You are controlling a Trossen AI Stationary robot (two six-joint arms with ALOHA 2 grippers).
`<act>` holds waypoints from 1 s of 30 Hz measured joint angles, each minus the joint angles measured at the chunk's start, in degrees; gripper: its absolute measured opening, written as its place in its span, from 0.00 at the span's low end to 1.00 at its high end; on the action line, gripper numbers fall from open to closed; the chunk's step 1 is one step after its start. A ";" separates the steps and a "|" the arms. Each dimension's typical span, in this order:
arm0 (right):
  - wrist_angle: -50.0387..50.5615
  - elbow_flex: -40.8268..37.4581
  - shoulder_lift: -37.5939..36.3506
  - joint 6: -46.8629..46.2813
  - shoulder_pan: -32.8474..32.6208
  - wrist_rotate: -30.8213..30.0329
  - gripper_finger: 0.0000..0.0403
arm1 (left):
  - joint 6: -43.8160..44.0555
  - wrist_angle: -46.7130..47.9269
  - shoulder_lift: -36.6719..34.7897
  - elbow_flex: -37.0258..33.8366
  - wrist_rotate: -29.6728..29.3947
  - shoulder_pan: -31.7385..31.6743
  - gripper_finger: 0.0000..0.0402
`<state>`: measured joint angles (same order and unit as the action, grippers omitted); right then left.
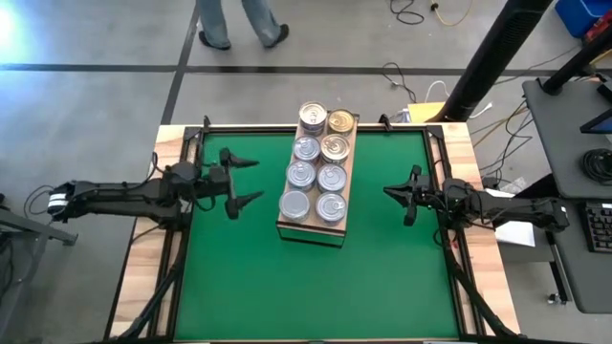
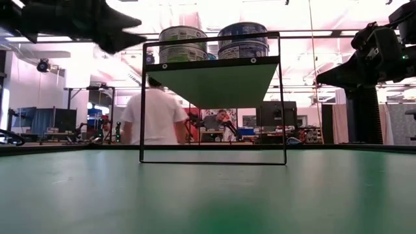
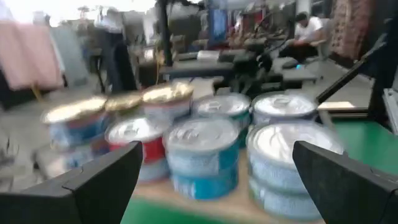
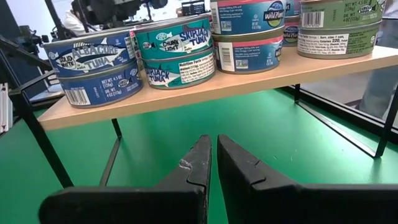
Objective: Stack canned seafood by type on shelf
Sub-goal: Return to Home Position
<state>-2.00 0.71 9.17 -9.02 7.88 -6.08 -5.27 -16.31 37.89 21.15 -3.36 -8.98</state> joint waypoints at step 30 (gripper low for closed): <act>0.00 -0.02 0.00 0.02 0.00 0.01 0.04 | -1.77 -0.08 -1.20 -11.70 -0.37 1.39 1.00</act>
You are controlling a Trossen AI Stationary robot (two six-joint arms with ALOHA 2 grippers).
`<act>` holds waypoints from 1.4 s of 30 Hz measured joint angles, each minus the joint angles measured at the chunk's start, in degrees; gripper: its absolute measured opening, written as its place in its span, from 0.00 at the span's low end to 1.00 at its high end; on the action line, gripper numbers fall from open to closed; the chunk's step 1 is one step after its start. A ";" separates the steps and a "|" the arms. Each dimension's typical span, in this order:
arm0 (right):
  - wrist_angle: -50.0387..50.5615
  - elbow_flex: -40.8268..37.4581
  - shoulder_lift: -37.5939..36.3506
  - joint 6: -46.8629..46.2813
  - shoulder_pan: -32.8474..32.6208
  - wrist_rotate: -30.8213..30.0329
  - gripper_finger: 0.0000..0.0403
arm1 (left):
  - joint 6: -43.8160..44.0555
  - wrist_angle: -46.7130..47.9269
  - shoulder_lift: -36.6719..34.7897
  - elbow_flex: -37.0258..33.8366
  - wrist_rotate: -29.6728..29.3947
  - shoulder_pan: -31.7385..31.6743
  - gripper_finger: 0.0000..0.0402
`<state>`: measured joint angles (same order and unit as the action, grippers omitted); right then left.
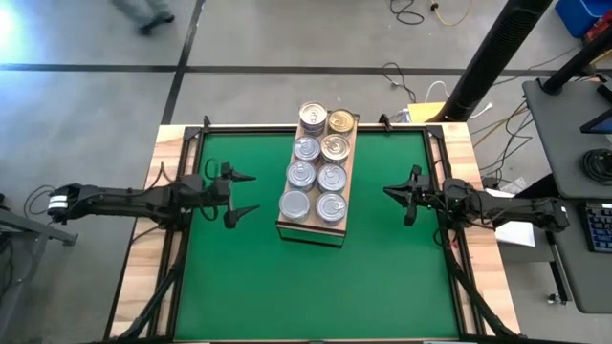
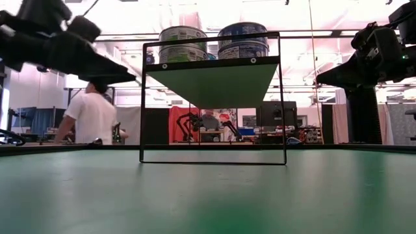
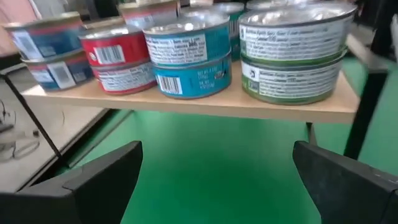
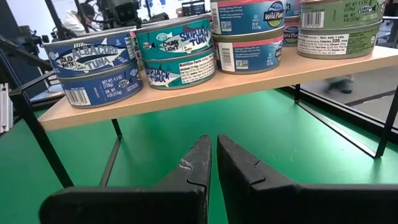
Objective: Stack canned seafood by type on shelf
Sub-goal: Return to Home Position
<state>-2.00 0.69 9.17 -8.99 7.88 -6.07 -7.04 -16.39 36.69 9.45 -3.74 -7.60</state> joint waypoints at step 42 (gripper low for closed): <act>-0.02 0.00 -0.02 -0.02 0.00 0.00 0.04 | 2.22 13.91 -35.58 -8.89 -3.60 3.58 1.00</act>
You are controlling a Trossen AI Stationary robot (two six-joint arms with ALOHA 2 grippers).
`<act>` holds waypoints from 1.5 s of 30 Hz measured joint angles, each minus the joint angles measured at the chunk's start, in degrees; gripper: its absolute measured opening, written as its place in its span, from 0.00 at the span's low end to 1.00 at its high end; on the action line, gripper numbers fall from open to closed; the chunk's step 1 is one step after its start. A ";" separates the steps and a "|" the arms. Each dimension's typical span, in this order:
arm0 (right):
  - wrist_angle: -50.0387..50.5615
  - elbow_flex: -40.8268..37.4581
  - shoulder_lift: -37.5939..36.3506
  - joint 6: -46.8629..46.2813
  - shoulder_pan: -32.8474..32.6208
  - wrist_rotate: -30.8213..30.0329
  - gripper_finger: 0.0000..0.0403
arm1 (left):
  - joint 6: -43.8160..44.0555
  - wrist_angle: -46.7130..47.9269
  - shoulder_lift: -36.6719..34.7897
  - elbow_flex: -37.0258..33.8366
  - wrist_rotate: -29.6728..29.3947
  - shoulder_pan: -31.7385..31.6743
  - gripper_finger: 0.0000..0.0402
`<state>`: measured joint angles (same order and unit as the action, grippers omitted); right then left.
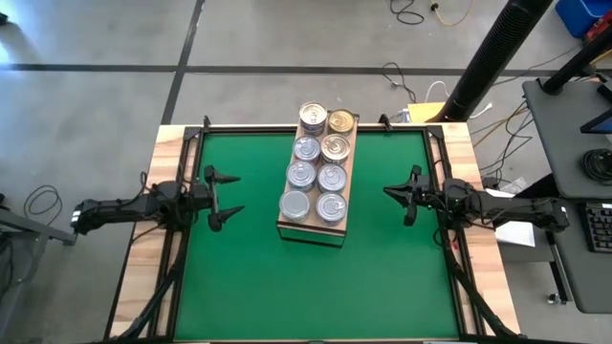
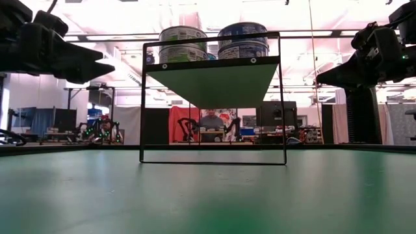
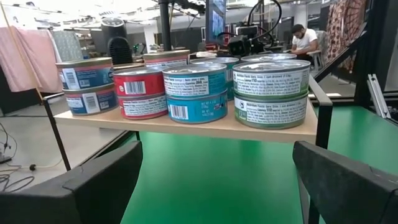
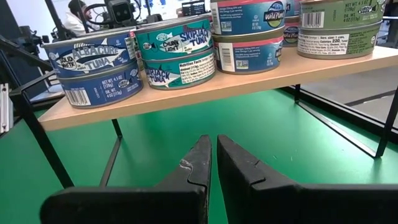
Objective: Stack canned seafood by type on shelf
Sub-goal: Return to Home Position
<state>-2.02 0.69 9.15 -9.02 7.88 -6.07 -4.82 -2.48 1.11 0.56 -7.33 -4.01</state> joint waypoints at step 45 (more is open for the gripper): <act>0.00 0.00 0.00 0.00 -0.02 0.00 0.04 | -0.02 -0.26 1.59 -0.04 -0.02 0.00 1.00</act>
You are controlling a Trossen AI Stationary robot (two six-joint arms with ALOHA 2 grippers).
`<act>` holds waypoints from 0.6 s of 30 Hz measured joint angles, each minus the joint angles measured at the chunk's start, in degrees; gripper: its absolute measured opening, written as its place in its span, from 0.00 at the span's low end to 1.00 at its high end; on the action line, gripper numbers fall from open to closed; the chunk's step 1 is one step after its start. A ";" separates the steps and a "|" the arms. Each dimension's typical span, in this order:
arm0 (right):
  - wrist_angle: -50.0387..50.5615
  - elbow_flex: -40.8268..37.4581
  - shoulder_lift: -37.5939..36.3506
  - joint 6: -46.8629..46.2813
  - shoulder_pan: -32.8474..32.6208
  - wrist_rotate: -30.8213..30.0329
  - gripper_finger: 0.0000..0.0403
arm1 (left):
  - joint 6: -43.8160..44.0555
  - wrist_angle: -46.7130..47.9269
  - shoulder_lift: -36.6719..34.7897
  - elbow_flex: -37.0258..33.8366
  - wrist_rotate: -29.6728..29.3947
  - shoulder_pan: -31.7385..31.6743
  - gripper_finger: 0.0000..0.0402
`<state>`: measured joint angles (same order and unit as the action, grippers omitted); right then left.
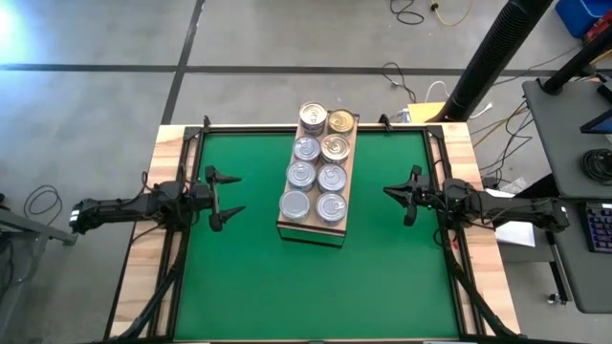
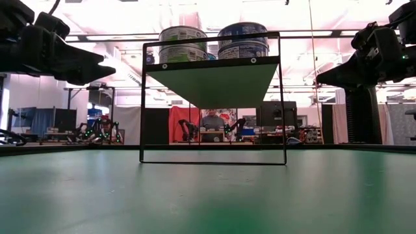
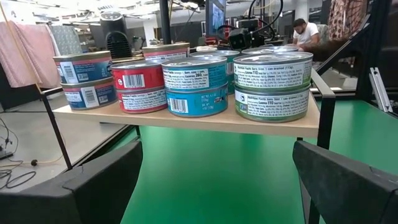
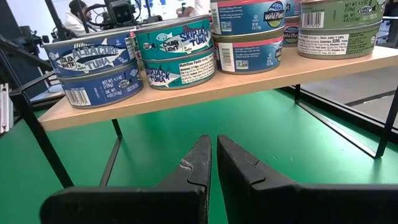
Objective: Stack canned seafood by type on shelf
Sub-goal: Return to Home Position
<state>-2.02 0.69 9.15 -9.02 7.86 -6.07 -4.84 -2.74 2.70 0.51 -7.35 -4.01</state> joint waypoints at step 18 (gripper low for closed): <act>0.00 0.00 0.00 0.00 0.01 0.00 0.04 | -0.02 0.26 0.83 1.40 0.00 0.00 1.00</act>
<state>-2.02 0.69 9.15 -9.02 7.87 -6.07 -4.86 -2.48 3.53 1.91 -7.35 -4.01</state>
